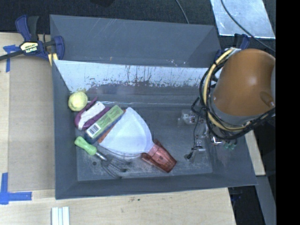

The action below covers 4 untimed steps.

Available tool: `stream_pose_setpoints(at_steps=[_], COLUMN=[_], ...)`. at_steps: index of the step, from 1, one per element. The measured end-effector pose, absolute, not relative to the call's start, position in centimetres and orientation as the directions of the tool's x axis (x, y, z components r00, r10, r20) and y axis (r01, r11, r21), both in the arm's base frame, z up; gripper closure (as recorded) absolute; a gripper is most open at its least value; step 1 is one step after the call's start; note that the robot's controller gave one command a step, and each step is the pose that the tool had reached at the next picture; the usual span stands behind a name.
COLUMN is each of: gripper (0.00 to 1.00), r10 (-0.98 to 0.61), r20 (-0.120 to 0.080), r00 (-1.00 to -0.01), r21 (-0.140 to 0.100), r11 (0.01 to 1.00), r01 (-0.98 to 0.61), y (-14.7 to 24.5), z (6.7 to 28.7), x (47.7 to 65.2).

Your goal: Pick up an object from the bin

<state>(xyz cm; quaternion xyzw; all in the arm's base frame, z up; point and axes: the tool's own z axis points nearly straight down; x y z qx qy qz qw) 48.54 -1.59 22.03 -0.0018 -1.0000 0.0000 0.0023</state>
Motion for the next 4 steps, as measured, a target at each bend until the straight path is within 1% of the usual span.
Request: stream_pose_setpoints(at_steps=[1, 2, 3, 4], gripper=[0.0, 0.0, 0.0, 0.0], r10=[0.003, 0.229, -0.032, 0.319], r20=[-0.003, -0.003, -0.019, 0.005], r00=[-1.0, -0.974, -0.999, -0.948], r21=[0.0, 0.001, 0.0, -0.002], r11=[1.0, 0.974, 0.999, 0.948], r01=[0.003, 0.229, -0.032, 0.319], y=[-1.6, 1.2, 3.5, 4.0], z=[22.4, 9.0, 16.3, 9.8], x=[48.7, 48.8, 48.8, 49.5])
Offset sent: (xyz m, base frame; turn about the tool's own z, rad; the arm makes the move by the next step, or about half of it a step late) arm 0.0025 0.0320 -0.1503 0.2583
